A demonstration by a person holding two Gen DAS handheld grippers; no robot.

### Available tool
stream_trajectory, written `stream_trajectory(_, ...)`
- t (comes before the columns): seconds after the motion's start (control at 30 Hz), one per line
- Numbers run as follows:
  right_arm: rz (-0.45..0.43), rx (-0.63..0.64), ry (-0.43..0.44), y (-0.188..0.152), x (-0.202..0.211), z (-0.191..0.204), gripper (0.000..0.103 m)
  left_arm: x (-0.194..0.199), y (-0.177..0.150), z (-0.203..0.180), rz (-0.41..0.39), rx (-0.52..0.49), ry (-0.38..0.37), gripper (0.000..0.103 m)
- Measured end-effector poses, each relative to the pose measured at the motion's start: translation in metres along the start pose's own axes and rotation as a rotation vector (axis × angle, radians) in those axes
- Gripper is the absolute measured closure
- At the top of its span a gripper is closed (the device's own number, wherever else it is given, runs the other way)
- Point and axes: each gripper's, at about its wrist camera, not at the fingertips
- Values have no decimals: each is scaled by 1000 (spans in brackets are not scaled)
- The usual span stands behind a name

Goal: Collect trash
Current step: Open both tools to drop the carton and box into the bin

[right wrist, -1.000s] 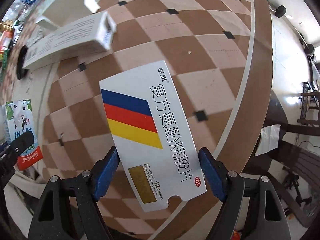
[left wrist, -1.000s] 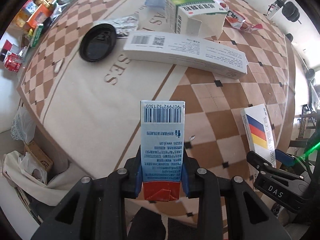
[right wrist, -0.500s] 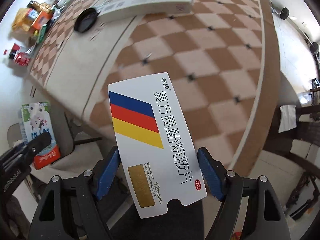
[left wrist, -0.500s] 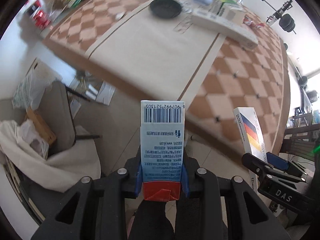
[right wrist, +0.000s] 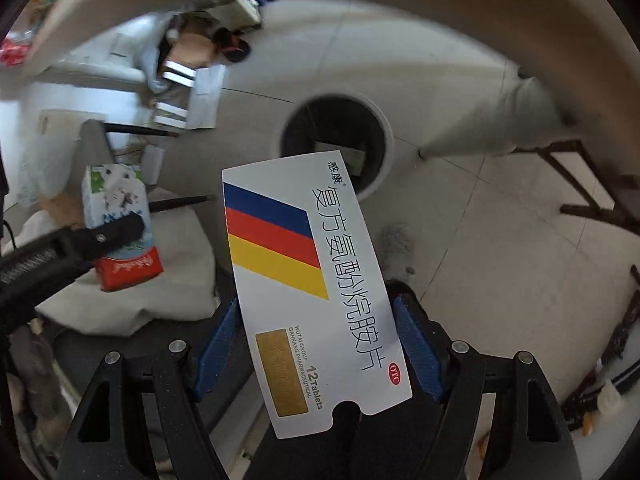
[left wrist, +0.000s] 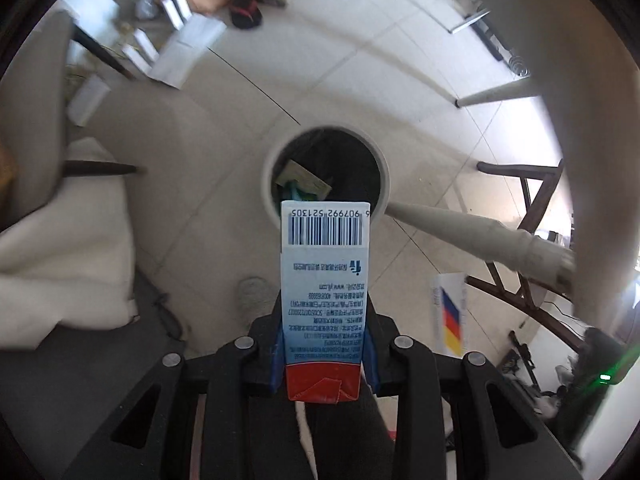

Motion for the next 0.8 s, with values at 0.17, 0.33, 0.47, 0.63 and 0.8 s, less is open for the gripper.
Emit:
stream_trajectory(0.17, -2, -85, -15, 37, -90, -42, 25, -77, 50, -20, 39, -64, 10, 75)
stream_trajectory(0.33, -8, -83, -11, 84, -154, -70, 25, -139, 78, -27, 77, -131, 56, 74)
stream_trajectory(0.47, 17, -57, 11, 110, -189, -76, 24, -156, 86, -23, 71, -124, 84, 29)
stream_trajectory(0.63, 33, -41, 31, 115, -208, -82, 6, -151, 80, -10, 36, -108, 88, 2)
stream_trajectory(0.8, 38, -21, -14, 119, -202, -80, 0, -134, 58, -4, -48, -145, 188, 2)
Point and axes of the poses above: each gripper's, at about its wrist camera, not at the fingertips, and x roughly against the way its jaws point, z to its left, y to its top, and after that the axes turned 13 degrees about x, right-handed
